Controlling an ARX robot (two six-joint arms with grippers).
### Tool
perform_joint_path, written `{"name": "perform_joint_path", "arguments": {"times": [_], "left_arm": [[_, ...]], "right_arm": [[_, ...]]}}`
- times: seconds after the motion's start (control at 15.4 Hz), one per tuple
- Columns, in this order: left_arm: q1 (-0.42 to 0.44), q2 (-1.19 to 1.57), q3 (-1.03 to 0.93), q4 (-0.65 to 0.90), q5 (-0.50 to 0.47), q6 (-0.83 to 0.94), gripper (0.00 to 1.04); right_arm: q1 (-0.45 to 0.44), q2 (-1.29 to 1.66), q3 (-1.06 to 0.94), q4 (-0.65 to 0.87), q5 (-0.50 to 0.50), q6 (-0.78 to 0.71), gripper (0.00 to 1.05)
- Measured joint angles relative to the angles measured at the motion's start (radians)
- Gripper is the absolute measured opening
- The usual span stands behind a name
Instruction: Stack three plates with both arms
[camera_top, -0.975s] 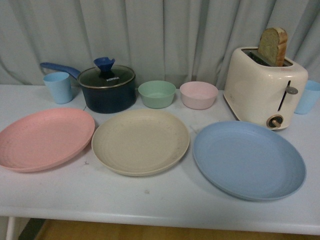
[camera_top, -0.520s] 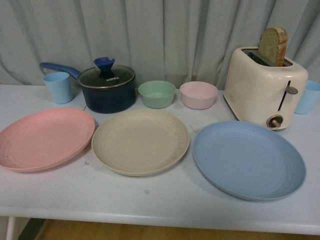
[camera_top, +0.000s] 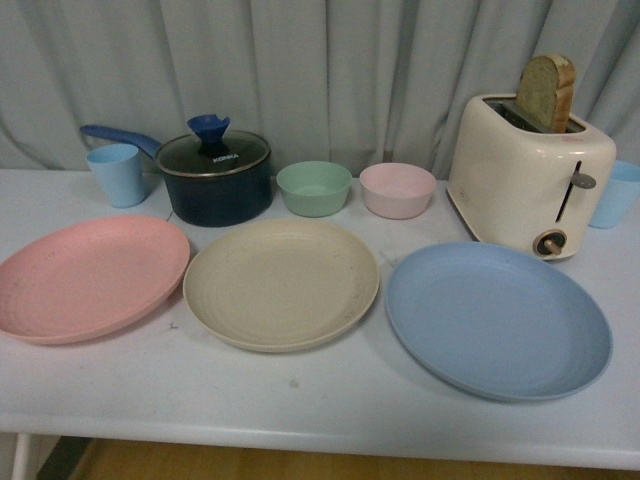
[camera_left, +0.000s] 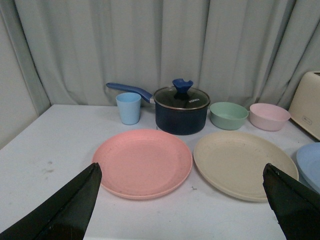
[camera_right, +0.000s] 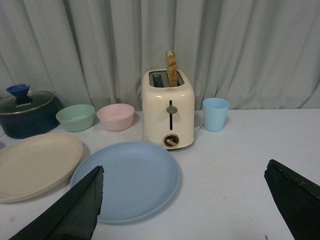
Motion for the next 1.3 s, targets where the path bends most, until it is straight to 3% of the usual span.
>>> {"name": "perform_joint_path", "arguments": {"times": [1.24,1.3], "left_arm": [[0.0,0.0,0.0,-0.002,-0.001,0.0,0.98],[-0.072,0.093,0.069,-0.195,-0.154,-0.041,0.98]], "right_arm": [[0.0,0.0,0.0,0.0,0.0,0.0,0.98],[0.0,0.0,0.0,0.0,0.001,0.0,0.98]]}}
